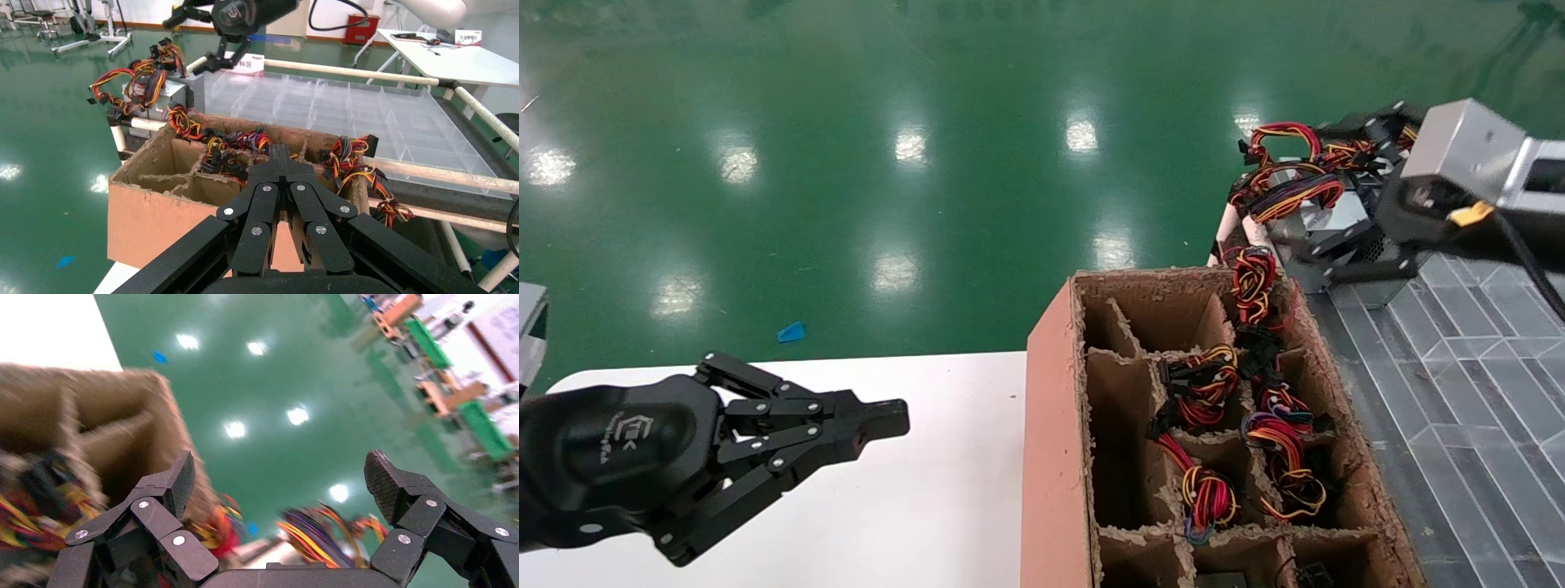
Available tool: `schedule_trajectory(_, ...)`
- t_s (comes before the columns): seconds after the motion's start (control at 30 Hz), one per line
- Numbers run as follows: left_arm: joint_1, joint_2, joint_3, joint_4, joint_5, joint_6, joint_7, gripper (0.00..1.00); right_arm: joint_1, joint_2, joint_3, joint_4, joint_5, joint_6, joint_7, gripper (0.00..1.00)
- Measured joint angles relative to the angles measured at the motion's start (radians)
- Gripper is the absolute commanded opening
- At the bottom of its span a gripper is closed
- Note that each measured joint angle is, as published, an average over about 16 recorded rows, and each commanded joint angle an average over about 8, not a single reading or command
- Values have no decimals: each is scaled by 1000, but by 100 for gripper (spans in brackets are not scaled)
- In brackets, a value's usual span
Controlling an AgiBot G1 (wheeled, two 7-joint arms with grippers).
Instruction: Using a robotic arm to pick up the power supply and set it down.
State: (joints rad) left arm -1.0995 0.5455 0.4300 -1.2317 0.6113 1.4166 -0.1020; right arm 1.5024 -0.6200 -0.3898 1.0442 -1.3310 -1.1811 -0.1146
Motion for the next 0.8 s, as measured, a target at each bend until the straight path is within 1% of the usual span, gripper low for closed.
schedule_trajectory(0.23, 0, 0, 0, 0, 0, 0, 0, 0, -78, 2, 20, 44, 110, -58, 55, 100)
schedule_trajectory(0.27, 0, 0, 0, 0, 0, 0, 0, 6, -89, 2, 23, 50, 125, -66, 63, 100)
schedule_trajectory(0.5, 0, 0, 0, 0, 0, 0, 0, 94, -168, 3, 43, 94, 236, -124, 119, 100)
schedule_trajectory(0.53, 0, 0, 0, 0, 0, 0, 0, 100, -179, 4, 46, 101, 252, -132, 127, 100)
schedule_trajectory(0.8, 0, 0, 0, 0, 0, 0, 0, 100, -269, 6, 69, 151, 378, -198, 190, 100)
